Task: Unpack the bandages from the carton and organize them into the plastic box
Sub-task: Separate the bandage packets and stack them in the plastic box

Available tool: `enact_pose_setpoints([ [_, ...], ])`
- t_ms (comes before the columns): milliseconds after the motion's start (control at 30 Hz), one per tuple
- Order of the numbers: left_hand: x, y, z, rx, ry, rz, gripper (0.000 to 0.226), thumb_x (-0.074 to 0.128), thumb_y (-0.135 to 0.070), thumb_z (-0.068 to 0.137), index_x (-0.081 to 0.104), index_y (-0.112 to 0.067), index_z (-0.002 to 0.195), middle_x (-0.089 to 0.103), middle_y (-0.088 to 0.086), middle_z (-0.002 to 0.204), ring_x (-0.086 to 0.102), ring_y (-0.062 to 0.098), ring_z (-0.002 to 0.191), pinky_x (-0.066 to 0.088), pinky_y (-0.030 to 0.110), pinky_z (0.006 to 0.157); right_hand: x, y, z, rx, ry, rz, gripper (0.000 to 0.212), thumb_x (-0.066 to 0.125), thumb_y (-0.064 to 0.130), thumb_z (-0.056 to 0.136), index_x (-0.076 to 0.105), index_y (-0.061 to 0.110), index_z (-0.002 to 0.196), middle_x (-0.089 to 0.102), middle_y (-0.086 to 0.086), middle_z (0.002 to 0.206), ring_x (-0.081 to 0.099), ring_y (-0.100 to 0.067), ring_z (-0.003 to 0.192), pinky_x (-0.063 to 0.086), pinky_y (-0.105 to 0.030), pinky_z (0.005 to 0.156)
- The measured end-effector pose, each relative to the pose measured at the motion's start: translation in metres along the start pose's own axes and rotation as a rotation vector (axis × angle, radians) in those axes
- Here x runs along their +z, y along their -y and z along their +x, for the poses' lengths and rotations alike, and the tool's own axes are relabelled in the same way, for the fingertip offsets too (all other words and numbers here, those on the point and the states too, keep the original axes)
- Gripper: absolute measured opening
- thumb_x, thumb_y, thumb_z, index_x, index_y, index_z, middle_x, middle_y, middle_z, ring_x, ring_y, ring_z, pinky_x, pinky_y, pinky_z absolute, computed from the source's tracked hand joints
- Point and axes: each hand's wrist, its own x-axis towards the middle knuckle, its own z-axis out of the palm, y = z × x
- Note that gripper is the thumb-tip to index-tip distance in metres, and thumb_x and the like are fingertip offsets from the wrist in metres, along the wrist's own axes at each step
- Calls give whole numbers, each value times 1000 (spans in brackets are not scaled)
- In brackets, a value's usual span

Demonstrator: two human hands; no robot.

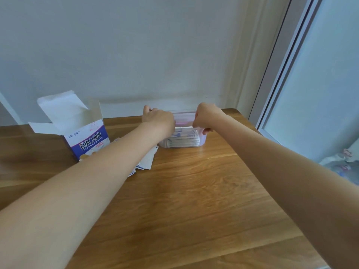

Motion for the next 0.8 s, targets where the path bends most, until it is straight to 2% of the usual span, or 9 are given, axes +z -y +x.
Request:
enact_pose_setpoints([
  [100, 0, -1, -3, 47, 23, 38, 20, 41, -8, 89, 53, -24, 89, 44, -1, 76, 36, 22, 89, 24, 37, 91, 0, 1, -5, 14, 82, -8, 26, 39, 14, 95, 41, 8, 70, 56, -4, 37, 50, -13, 26, 38, -20, 42],
  [133, 0, -1, -3, 55, 12, 35, 21, 39, -6, 88, 52, -23, 87, 43, -1, 72, 36, 22, 87, 24, 37, 92, 2, 2, -6, 19, 115, -1, 27, 36, 16, 97, 40, 7, 71, 57, -5, 38, 52, -14, 29, 38, -21, 42],
  [233, 0, -1, -5, 52, -13, -1, 27, 34, 1, 83, 50, -19, 74, 44, -2, 66, 40, 22, 83, 24, 36, 92, 7, 4, -11, 13, 138, -2, 27, 32, 19, 98, 39, 8, 73, 61, -11, 62, 56, -15, 35, 40, -20, 42],
  [367, 0, -2, -7, 65, 20, -20, 20, 47, -2, 85, 50, -18, 74, 44, -2, 66, 41, 20, 74, 24, 37, 93, 8, 5, -13, 7, 113, -16, 25, 32, 17, 97, 38, 10, 73, 61, -9, 69, 59, -18, 41, 40, -20, 44],
  [467, -1, -1, -8, 80, 13, -22, 23, 48, -4, 87, 47, -19, 70, 44, -3, 65, 39, 15, 65, 24, 38, 93, 3, 6, -17, 16, 141, -10, 21, 33, 16, 97, 41, 7, 80, 61, -12, 69, 60, -19, 43, 41, -22, 43],
  [533, -4, 2, -8, 81, -81, -41, 24, 45, -6, 88, 46, -19, 67, 47, -3, 66, 41, 16, 66, 23, 38, 96, -6, 9, -22, -11, 84, -79, 21, 34, 16, 97, 42, 7, 81, 56, -8, 67, 61, -20, 46, 41, -23, 44],
  [600, -11, 7, -10, 72, -270, -132, 26, 39, -9, 90, 50, -19, 69, 53, -1, 70, 44, 20, 72, 23, 37, 98, -17, 14, -26, -57, -17, -113, 26, 35, 15, 96, 44, 7, 73, 55, -6, 66, 62, -22, 48, 40, -24, 45],
  [700, -16, 24, -22, 65, -487, -224, 30, 37, -17, 93, 61, -16, 76, 63, 3, 74, 55, 26, 76, 18, 33, 93, -26, 29, -34, -198, -118, 63, 22, 36, 12, 92, 55, 4, 83, 67, -8, 74, 63, -23, 48, 46, -23, 47],
  [800, -7, 51, -43, 19, -475, -219, 29, 39, -20, 91, 66, -15, 82, 68, 4, 81, 60, 27, 84, 17, 31, 90, -14, 47, -53, -419, -18, 194, 25, 39, 6, 89, 63, 3, 94, 73, -11, 86, 60, -19, 45, 43, -20, 40],
])
